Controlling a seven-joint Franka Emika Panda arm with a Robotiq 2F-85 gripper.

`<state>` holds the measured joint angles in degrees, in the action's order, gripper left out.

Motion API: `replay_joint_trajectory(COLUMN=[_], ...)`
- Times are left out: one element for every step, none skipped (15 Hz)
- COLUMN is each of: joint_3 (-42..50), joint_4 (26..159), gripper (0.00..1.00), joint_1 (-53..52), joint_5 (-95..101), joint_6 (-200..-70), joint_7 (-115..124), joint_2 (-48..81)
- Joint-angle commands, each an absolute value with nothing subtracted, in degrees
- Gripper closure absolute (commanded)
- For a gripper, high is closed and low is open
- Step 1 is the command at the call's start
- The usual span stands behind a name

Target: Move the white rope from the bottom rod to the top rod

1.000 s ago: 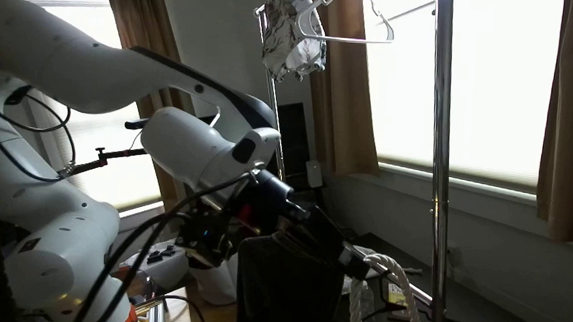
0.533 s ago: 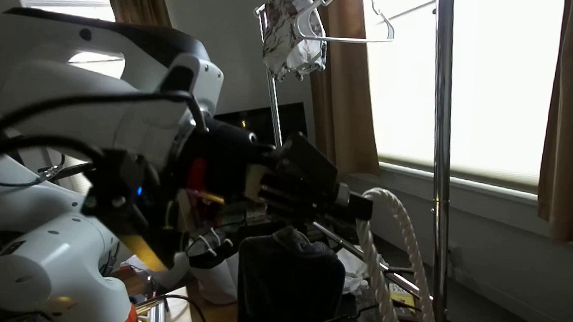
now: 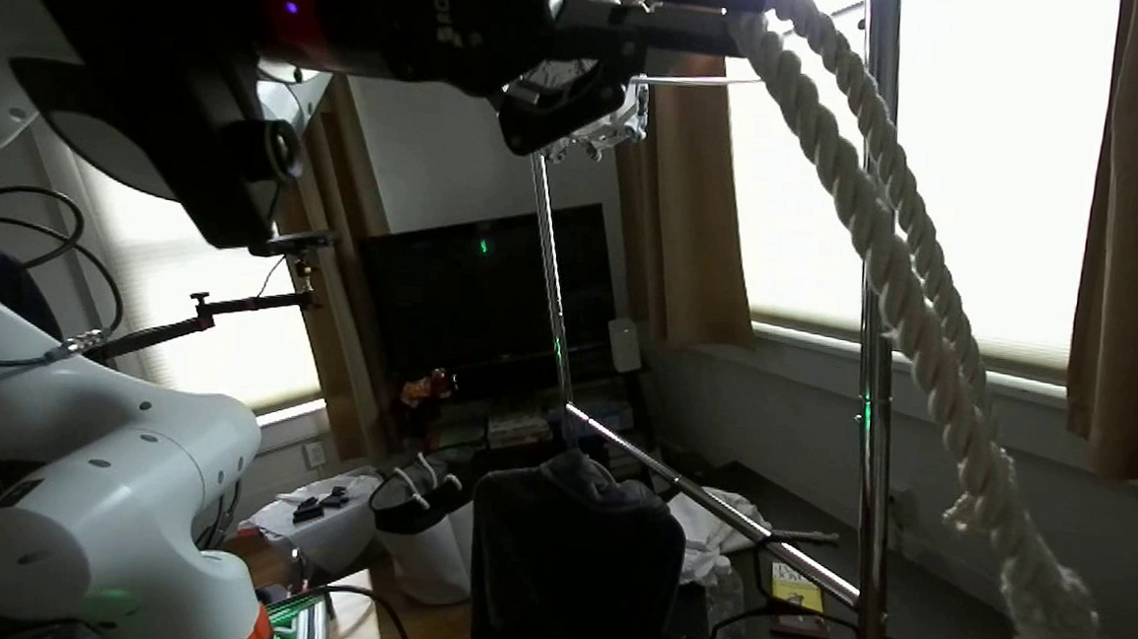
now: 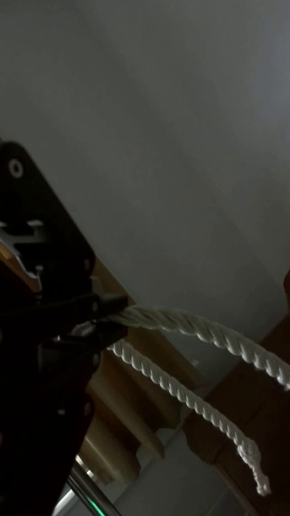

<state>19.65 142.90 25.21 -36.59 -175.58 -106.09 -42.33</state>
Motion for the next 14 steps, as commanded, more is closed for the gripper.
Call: replay_joint_trajectory(joint_3=[22.7,22.5,23.2,23.1,23.4,24.1,24.4,25.4,27.1,28.7,28.7,30.1,31.8,33.2], joint_4=[143.9,141.0,138.7,136.0,132.6,129.6,125.8,122.5,118.6,115.1,111.3,108.1,105.0,100.6], gripper=[0.97,0.97,0.97,0.97,0.97,0.97,0.97,0.97,0.97,0.97,0.97,0.97,0.97,0.97], joint_1=[22.5,21.8,20.9,21.2,21.6,21.2,21.7,20.8,18.8,16.5,15.3,12.9,9.8,6.3], joint_5=[-27.8,-26.4,-23.6,-20.6,-17.6,-14.9,-12.3,-10.0,-8.2,-6.8,-11.1,-11.0,-11.5,-12.3], joint_6=[-176.7,-177.8,-178.7,-179.3,-178.9,-177.9,-176.7,-176.0,-175.2,-174.7,-174.5,-174.5,-175.1,-175.6], joint_7=[-99.2,-95.9,-91.2,-87.3,-83.4,-80.3,-77.2,-74.9,-73.3,-72.3,-76.5,-76.8,-78.2,-78.8], joint_2=[-43.3,-40.8,-39.3,-37.4,-35.4,-34.1,-31.5,-29.8,-27.9,-26.5,-24.7,-23.3,-22.2,-20.6])
